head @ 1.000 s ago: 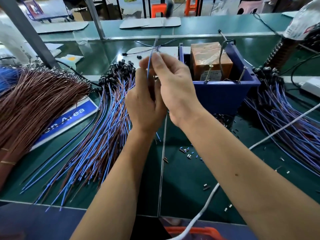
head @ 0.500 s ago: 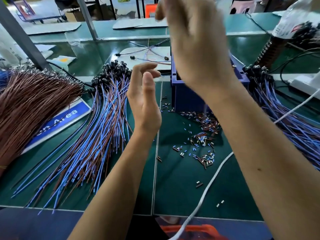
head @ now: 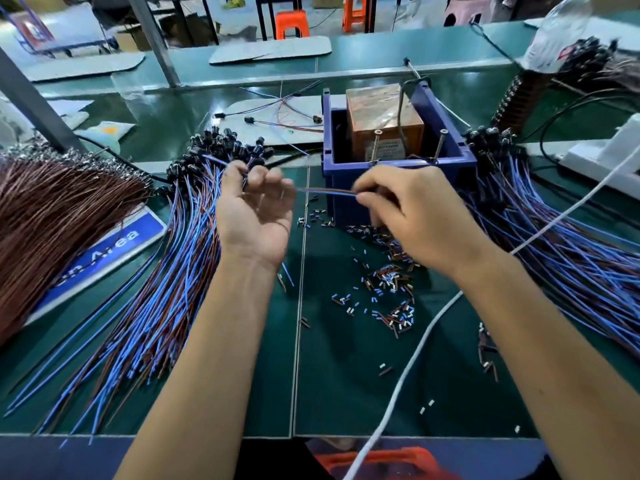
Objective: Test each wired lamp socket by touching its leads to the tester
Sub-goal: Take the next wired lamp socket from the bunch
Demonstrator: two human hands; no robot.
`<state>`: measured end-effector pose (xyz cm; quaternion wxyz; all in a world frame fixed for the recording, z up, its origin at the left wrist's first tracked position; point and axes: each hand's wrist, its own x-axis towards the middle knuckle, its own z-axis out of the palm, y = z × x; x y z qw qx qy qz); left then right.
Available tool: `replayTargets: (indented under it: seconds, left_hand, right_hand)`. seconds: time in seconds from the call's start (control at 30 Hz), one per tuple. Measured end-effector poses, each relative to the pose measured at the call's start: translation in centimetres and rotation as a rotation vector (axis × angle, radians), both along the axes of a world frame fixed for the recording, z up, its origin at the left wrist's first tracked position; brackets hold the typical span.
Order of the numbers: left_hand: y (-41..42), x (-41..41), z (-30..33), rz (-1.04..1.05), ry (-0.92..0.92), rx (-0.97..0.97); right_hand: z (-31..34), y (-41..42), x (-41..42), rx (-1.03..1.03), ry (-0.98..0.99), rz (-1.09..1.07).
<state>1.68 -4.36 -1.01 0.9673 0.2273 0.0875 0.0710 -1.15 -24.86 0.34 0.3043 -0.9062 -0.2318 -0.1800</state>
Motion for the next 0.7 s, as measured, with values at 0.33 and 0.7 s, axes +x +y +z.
replayTargets:
  seconds: [0.33, 0.7]
  left_hand:
    - [-2.8, -1.7, -2.1, 0.293, -0.557, 1.404]
    - [-4.5, -1.6, -4.0, 0.060, -0.710, 1.551]
  right_hand:
    - [-4.0, -3.0, -0.9, 0.162, -0.186, -0.003]
    - [-5.0, -2.8, -0.5, 0.483, -0.010, -0.006]
